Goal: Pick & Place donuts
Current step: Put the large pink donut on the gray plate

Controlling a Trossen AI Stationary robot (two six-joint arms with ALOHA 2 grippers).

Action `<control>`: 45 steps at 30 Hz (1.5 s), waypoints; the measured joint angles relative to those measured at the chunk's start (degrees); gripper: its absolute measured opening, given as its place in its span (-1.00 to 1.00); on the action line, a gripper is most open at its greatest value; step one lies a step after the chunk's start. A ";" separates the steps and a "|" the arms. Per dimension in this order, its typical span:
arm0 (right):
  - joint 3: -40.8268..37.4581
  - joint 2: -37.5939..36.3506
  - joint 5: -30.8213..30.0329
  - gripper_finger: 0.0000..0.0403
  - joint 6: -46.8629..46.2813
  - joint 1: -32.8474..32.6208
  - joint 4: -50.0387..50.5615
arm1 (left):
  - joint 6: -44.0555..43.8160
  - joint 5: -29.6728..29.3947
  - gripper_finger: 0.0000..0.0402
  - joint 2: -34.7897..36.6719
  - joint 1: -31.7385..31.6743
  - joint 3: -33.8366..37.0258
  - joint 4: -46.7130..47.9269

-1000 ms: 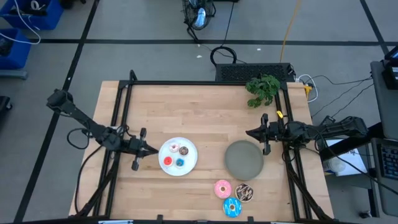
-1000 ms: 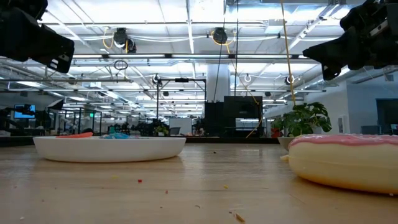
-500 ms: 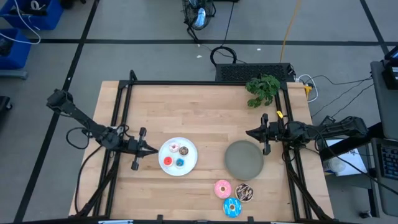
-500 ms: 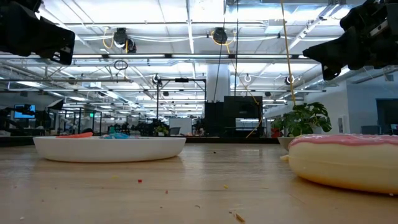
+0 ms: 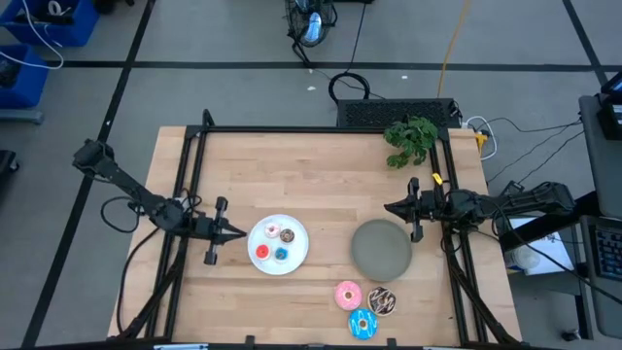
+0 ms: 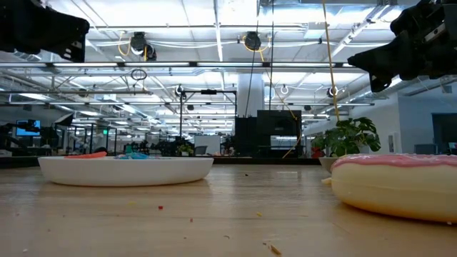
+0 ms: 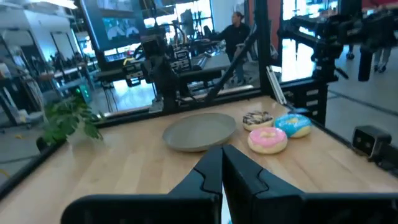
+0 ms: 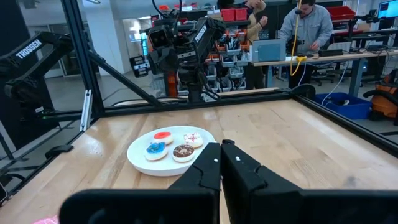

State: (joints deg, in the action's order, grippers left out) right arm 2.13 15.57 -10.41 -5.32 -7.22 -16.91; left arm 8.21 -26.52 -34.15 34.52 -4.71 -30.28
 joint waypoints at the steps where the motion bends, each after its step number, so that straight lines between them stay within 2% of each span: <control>1: 0.00 0.00 0.00 -1.00 0.00 0.00 0.00 | -0.75 0.02 -0.92 0.00 0.00 0.00 0.00; 7: 0.00 0.00 0.00 -1.00 0.01 0.00 0.01 | -5.38 0.05 -0.92 0.00 0.00 0.00 0.06; 21: 0.00 0.00 0.00 -1.00 0.01 0.00 0.01 | -8.28 0.08 -0.92 0.00 0.00 -0.01 0.06; 24: 0.00 0.00 0.00 -1.00 0.02 0.00 0.02 | -6.09 -0.16 -0.92 -0.02 0.00 -0.02 -0.76; 31: 0.00 0.00 0.00 -1.00 0.02 0.00 0.02 | 6.54 -5.86 -0.92 0.00 0.00 -0.07 -7.62; 35: 0.00 -0.02 0.02 -1.00 0.02 0.00 0.00 | 11.86 -6.12 -0.92 -0.01 0.00 -0.07 -7.60; 45: 0.00 0.00 0.02 -1.00 -0.02 0.00 -0.22 | 11.51 -6.82 -0.92 -0.09 0.00 -0.07 -5.55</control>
State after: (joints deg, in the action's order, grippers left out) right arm 2.13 15.57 -10.40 -5.34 -7.22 -17.13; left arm 19.72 -33.35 -34.24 34.52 -4.78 -35.83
